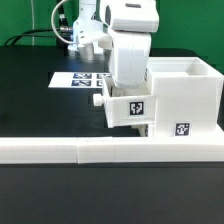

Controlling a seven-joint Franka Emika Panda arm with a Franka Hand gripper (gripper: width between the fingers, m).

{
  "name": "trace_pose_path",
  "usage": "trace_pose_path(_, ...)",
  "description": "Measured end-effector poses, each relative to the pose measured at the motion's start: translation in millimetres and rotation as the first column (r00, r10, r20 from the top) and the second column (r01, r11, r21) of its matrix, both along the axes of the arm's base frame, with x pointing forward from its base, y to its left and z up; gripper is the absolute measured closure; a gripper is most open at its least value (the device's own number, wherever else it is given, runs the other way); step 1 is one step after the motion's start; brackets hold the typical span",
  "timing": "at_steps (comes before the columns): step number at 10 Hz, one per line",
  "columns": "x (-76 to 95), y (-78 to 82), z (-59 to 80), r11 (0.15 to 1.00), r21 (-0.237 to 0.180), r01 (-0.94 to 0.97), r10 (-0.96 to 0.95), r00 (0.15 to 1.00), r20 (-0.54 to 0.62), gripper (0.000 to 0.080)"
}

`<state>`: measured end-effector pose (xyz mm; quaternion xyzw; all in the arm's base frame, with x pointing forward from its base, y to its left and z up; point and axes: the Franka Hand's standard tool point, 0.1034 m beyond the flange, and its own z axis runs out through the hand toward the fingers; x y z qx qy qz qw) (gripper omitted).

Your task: Assemble drawer

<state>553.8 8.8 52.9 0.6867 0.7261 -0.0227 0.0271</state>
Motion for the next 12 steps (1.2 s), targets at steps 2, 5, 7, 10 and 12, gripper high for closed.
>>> trace_pose_path(2, -0.1, 0.1, 0.0, 1.0, 0.0, 0.0, 0.0, 1.0, 0.0, 0.067)
trace_pose_path(5, 2.1, 3.7, 8.7, 1.0, -0.004, -0.006, 0.006, 1.0, 0.0, 0.0334)
trace_pose_path(7, 5.1, 3.1, 19.5, 1.0, -0.017, -0.006, 0.006, 1.0, -0.011, 0.0217)
trace_pose_path(10, 8.1, -7.3, 38.8, 0.999, -0.035, -0.007, 0.006, 1.0, -0.011, 0.0154)
trace_pose_path(12, 9.4, -25.1, 49.4, 0.999, -0.045, -0.028, 0.027, 1.0, -0.009, 0.0151)
